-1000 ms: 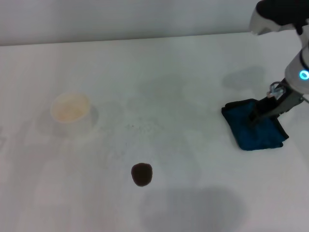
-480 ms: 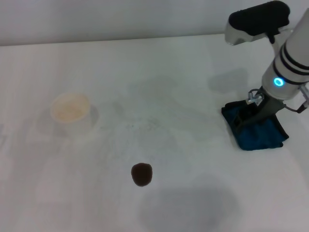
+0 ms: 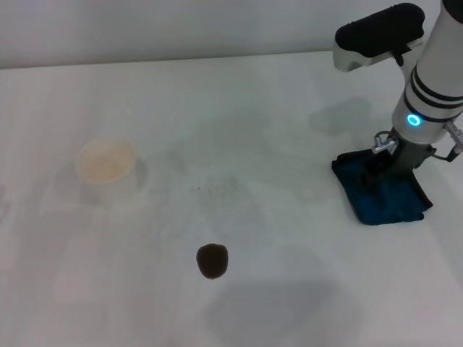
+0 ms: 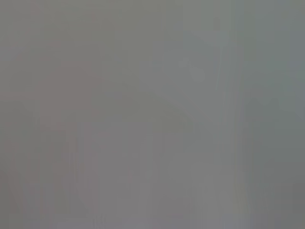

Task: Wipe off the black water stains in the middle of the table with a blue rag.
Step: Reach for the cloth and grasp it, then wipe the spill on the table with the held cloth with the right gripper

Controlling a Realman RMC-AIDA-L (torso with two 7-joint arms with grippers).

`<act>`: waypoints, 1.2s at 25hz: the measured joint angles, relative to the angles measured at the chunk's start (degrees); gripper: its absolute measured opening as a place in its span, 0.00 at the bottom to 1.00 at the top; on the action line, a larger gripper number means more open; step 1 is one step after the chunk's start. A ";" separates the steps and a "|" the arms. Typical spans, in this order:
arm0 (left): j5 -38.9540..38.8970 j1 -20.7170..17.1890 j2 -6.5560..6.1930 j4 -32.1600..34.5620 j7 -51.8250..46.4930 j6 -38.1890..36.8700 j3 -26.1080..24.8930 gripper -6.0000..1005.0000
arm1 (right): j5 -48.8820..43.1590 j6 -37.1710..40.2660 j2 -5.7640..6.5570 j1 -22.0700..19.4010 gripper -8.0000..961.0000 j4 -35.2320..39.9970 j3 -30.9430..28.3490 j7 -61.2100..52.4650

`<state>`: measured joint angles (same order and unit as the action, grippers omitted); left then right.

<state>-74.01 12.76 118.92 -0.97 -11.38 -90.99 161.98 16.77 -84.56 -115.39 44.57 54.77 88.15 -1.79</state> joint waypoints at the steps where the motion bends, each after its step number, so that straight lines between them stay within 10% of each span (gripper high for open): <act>1: 0.00 0.00 0.03 0.00 0.02 0.05 0.00 0.88 | -0.50 -0.01 0.00 0.39 0.62 -0.63 -0.04 0.00; 30: 0.01 1.27 0.10 0.38 -0.22 1.67 0.00 0.88 | 1.27 4.47 -0.56 5.54 0.16 -9.80 2.73 2.68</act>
<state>-74.00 14.03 119.02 -0.58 -11.60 -89.32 161.98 18.04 -80.08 -115.96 50.11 44.96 90.89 0.89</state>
